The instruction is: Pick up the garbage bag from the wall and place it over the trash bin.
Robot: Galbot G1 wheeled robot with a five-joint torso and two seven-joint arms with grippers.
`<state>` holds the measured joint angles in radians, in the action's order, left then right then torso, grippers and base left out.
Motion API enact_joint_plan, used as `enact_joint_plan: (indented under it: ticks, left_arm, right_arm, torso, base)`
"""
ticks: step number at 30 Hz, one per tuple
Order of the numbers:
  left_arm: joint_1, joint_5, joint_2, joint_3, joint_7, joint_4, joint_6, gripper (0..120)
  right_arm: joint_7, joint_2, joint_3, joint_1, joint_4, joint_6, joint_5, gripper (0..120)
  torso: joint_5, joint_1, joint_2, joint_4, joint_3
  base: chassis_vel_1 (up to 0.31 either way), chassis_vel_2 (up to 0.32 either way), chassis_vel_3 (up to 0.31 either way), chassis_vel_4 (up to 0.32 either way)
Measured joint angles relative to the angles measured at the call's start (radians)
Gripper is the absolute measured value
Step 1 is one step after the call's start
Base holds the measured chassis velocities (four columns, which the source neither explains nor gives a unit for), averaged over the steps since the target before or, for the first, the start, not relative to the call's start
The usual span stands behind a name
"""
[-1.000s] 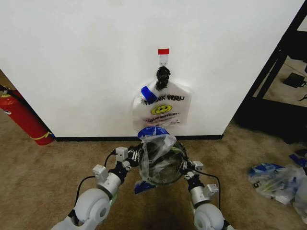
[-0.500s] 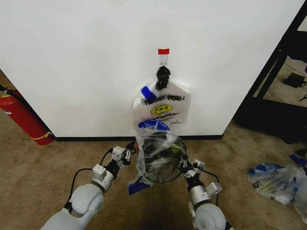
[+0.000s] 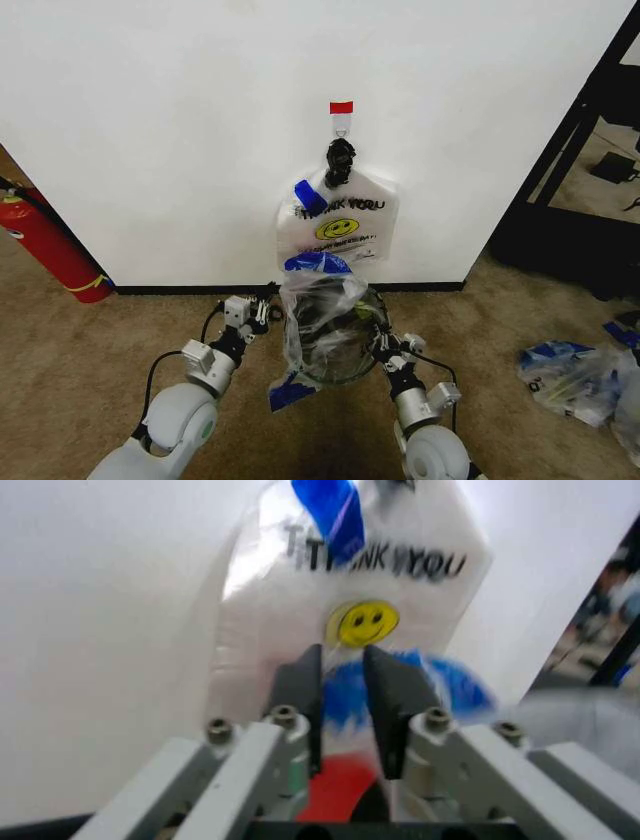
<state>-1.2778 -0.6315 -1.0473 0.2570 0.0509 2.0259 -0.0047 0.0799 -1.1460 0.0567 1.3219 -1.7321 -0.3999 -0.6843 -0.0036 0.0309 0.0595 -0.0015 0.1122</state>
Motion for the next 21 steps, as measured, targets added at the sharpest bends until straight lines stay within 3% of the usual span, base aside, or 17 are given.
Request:
enact_joint_plan:
  ticks: [1, 4, 8, 13, 21]
  left_arm:
    - [0.002, -0.009, 0.0, 0.0, 0.001, 0.002, 0.003, 22]
    - [0.024, -0.197, 0.014, 0.023, 0.011, 0.035, 0.093, 39]
    - [0.025, -0.256, 0.024, 0.037, 0.025, 0.046, 0.165, 47]
    - [0.019, -0.305, 0.032, 0.061, 0.054, 0.037, 0.266, 69]
    - [0.004, -0.388, 0.031, 0.073, 0.07, 0.047, 0.321, 97]
  right_arm:
    - [-0.01, 0.0, 0.001, 0.0, 0.006, -0.007, 0.007, 0]
    - [-0.093, 0.004, 0.015, -0.005, 0.06, -0.058, 0.054, 0]
    - [-0.11, 0.006, 0.021, -0.007, 0.072, -0.071, 0.057, 0]
    - [-0.122, 0.008, 0.027, -0.01, 0.083, -0.086, 0.058, 0]
    - [-0.125, 0.008, 0.03, -0.017, 0.087, -0.095, 0.045, 0]
  torso:
    - [0.0, 0.0, 0.0, 0.0, 0.0]
    - [0.0, 0.0, 0.0, -0.0002, 0.0]
    - [0.0001, 0.0, 0.0, 0.0, 0.0]
    - [-0.0001, 0.0, 0.0, 0.0, 0.0]
    - [-0.0001, 0.0, 0.0, 0.0, 0.0]
  base:
    - [0.0, 0.0, 0.0, 0.0]
    - [0.0, 0.0, 0.0, 0.0]
    - [0.0, 0.0, 0.0, 0.0]
    - [0.0, 0.0, 0.0, 0.0]
    - [0.0, 0.0, 0.0, 0.0]
